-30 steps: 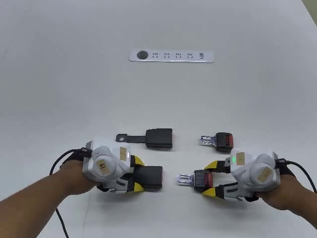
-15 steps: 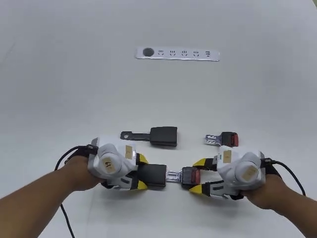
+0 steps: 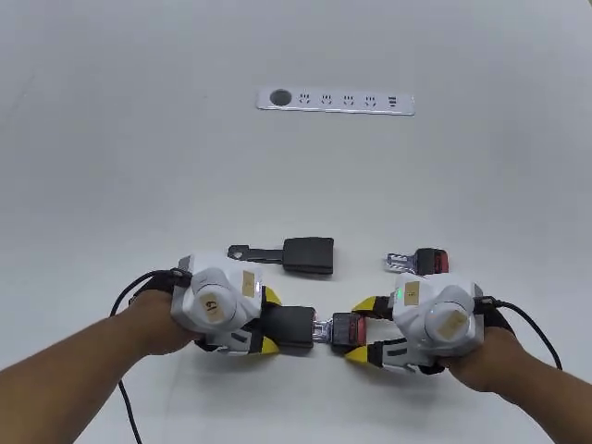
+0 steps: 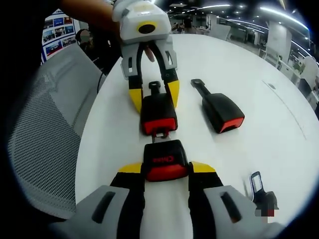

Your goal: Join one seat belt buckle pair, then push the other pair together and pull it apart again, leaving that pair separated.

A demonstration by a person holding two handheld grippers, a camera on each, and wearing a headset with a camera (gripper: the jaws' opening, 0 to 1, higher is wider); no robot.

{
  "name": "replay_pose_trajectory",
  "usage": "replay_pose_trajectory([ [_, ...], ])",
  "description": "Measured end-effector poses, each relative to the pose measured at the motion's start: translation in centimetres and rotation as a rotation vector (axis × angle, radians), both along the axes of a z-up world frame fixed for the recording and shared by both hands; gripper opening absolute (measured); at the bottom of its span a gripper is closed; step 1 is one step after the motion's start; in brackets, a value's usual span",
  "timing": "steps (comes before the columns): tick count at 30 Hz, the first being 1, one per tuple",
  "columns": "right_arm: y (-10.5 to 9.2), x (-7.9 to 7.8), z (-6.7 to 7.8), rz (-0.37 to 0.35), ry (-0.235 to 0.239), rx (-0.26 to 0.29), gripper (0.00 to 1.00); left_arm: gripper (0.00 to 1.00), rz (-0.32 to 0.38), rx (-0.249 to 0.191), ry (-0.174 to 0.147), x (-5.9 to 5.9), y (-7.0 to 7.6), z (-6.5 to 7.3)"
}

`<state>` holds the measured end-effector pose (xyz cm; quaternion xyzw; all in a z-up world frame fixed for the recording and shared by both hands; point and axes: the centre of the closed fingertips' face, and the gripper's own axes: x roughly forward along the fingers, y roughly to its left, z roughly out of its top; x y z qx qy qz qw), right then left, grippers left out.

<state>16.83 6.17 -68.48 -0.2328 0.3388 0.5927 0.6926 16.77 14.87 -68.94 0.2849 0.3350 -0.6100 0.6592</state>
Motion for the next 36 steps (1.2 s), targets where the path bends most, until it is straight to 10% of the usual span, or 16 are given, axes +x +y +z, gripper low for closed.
replay_pose_trajectory([
  [36,1.9,0.0,-0.8,0.037,0.001,-0.004,0.31,0.33,-0.047,-0.016,0.003,-0.1,-0.1,-0.3],
])
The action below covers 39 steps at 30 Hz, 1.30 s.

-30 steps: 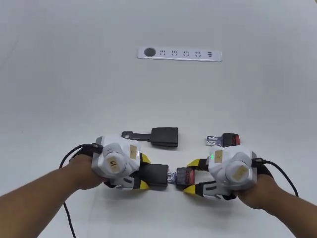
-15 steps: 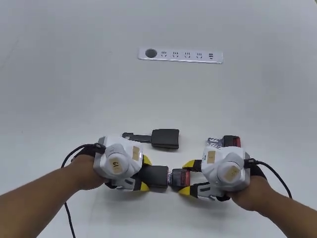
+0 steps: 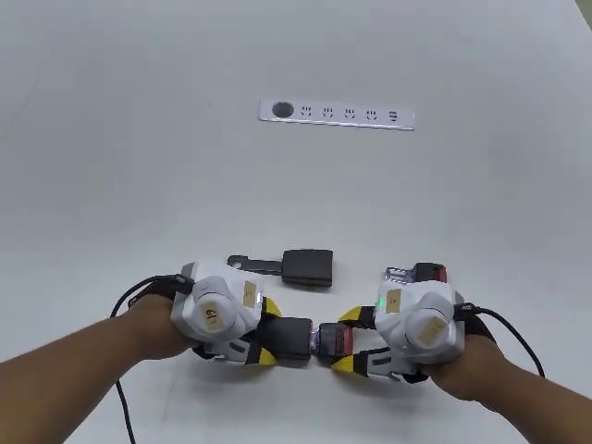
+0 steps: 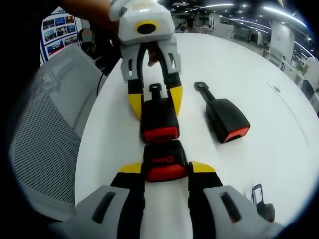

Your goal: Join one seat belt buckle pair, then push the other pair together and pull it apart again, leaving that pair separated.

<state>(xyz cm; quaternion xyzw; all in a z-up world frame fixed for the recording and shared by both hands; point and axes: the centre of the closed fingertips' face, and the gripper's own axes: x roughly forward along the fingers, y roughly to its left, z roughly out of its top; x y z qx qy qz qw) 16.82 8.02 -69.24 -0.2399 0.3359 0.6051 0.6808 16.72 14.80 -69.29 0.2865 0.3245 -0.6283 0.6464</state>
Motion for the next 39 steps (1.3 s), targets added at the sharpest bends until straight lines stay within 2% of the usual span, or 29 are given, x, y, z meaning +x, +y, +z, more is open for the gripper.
replay_pose_trajectory([
  [6,-0.1,0.0,0.2,-0.011,-0.003,0.043,0.31,0.33,-0.015,-0.017,0.008,-0.1,0.1,0.1],
  [9,0.1,0.0,0.2,0.009,-0.032,0.045,0.31,0.33,-0.017,-0.029,0.020,-0.1,0.2,0.2],
  [13,0.2,-0.1,0.5,-0.010,-0.033,0.072,0.31,0.32,-0.029,-0.053,0.022,-0.1,0.3,0.2],
  [27,0.6,-0.4,1.2,-0.017,-0.028,0.124,0.30,0.32,-0.051,-0.094,0.011,-0.1,0.5,0.3],
  [39,0.5,-0.3,1.0,-0.022,-0.040,0.152,0.30,0.32,-0.062,-0.107,0.005,-0.1,0.4,0.5],
])
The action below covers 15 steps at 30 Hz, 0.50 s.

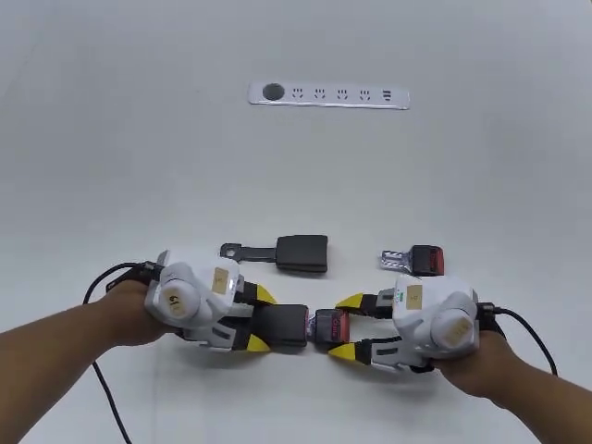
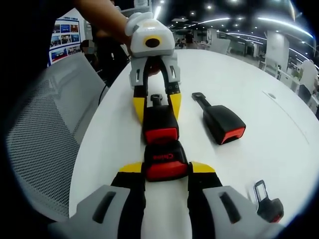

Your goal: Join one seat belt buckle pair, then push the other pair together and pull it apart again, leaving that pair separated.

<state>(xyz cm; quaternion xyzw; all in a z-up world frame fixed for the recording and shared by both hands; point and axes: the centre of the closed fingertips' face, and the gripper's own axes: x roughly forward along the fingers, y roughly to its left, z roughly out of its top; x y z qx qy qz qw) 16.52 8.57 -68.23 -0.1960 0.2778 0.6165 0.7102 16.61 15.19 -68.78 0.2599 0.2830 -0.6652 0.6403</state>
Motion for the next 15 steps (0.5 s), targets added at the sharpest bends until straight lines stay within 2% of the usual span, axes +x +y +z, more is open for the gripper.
replay_pose_trajectory([
  [15,-0.09,0.14,-0.23,-0.017,0.009,0.030,0.31,0.32,-0.008,-0.001,0.001,0.10,0.06,-0.02],
])
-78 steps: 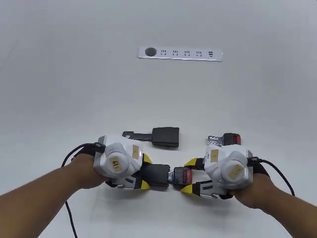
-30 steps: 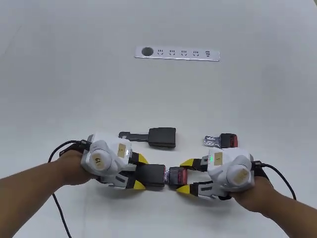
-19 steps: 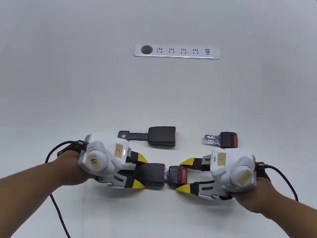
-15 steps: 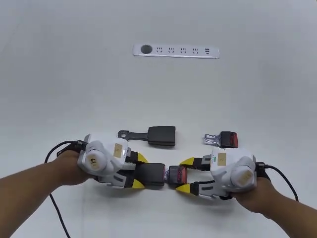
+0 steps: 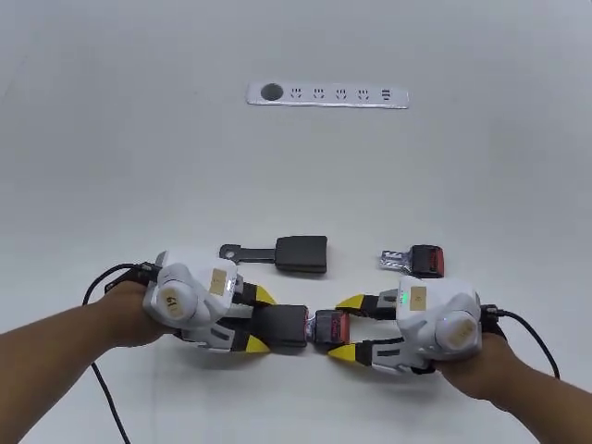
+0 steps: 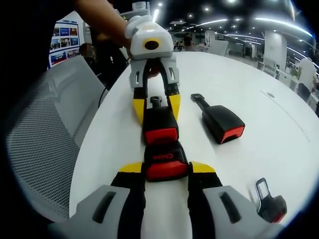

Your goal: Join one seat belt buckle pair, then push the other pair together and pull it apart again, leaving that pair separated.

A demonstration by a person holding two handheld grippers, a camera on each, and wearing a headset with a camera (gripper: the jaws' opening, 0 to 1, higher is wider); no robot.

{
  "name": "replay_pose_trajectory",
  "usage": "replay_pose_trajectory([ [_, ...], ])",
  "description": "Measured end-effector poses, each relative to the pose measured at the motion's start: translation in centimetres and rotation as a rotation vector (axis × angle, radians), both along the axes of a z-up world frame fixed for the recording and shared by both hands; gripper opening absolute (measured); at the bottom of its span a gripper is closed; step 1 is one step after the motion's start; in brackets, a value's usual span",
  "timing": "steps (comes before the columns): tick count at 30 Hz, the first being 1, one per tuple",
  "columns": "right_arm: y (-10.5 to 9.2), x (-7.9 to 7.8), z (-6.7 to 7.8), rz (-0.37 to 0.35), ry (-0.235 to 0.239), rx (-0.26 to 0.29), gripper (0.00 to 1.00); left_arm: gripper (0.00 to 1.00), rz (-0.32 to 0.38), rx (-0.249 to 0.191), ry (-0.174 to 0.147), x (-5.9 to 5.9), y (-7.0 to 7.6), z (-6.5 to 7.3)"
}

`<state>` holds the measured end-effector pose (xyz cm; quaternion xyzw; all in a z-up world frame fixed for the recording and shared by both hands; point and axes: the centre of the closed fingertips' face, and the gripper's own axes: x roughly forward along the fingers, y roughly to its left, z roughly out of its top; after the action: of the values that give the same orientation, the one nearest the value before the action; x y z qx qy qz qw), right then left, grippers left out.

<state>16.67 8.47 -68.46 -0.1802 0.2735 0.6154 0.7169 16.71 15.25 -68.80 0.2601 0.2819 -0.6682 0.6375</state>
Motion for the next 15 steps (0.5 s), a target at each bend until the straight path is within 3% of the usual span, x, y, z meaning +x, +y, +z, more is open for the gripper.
replay_pose_trajectory([
  [15,0.08,-0.13,-0.03,-0.017,-0.003,-0.004,0.32,0.32,-0.005,0.039,-0.007,0.01,-0.08,-0.17],
])
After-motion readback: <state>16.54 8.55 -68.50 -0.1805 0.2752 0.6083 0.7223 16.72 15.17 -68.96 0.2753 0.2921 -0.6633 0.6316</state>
